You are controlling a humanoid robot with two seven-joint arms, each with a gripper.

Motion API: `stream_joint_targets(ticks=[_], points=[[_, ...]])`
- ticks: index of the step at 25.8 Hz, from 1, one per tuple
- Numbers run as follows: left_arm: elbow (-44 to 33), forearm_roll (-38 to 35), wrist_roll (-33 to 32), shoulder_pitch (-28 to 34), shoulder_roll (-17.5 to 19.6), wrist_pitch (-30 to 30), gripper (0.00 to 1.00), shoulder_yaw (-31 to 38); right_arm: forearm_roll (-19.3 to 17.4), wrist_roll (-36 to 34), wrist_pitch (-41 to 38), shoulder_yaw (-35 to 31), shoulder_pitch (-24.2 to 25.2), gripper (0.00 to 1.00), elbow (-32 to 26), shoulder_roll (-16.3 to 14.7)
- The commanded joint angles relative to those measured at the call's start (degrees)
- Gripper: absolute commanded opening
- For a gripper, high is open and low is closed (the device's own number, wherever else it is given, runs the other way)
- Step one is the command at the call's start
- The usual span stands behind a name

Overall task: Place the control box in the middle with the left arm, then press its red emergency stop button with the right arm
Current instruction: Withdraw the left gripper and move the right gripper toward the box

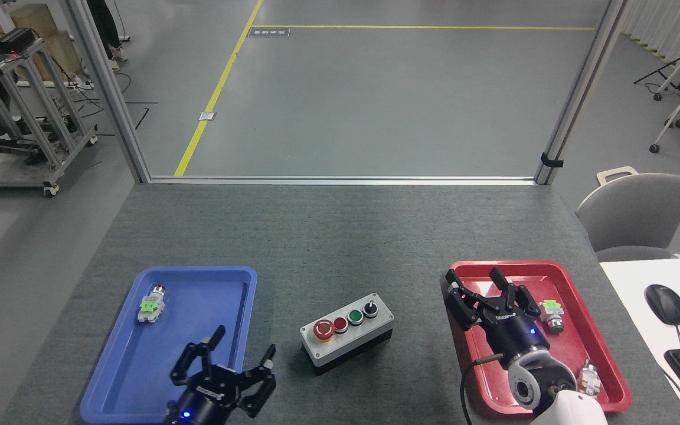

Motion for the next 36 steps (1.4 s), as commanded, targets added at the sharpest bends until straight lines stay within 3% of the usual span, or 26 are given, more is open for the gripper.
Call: stream_joint_targets(ticks=[1, 5, 8, 9, 12, 13, 18, 22, 25, 29, 36], points=[[-5.1, 1.7, -0.1, 3.2, 0.6, -6.1, 0.99, 9.5, -0.3, -0.9, 0.4, 1.8, 0.4, 0.99, 0.0, 0.4], [-4.4, 2.2, -0.1, 2.1, 0.2, -8.1, 0.99, 18.2, -0.3, -0.8, 2.9, 1.5, -1.7, 0.99, 0.5, 1.2], [-1.6, 3.4, -0.3, -1.3, -0.1, -7.7, 0.99, 20.8, -0.1, -0.8, 5.1, 2.2, -3.9, 0.96, 1.0, 1.8], [0.1, 4.0, -0.3, -2.5, -0.1, -7.3, 0.99, 21.0, 0.2, -0.8, 4.7, 2.7, -4.6, 0.85, 1.5, 2.5], [5.3, 6.4, 0.3, -5.9, -0.1, -7.1, 0.99, 21.1, 0.2, -0.9, 4.5, 8.4, -7.2, 0.37, 4.8, 3.7], [6.5, 7.0, 0.5, -6.6, -0.1, -6.7, 0.99, 21.8, 0.2, -0.9, 4.5, 11.1, -8.5, 0.25, 6.5, 3.9], [9.1, 7.9, 0.6, -8.2, -0.2, -5.8, 0.99, 23.1, -0.6, -0.8, 4.2, 24.2, -13.5, 0.00, 12.1, 5.2], [9.3, 9.9, 0.6, -8.4, -0.2, -5.6, 0.99, 24.1, 0.1, -0.7, 3.3, 35.0, -16.3, 0.00, 16.1, 5.3], [8.8, 11.1, 0.0, -7.9, -0.2, -4.3, 0.99, 24.2, 0.2, -0.7, 3.9, 39.3, -16.5, 0.00, 18.7, 5.3], [8.8, 11.0, -0.1, -7.7, -1.1, -4.6, 0.99, 24.0, 0.2, -0.7, 4.1, 40.4, -16.5, 0.00, 21.9, 5.5], [9.0, 10.7, -0.2, -7.8, -2.7, -4.9, 0.99, 23.8, 0.0, -0.9, 7.4, 39.7, -16.3, 0.00, 22.2, 5.4]])
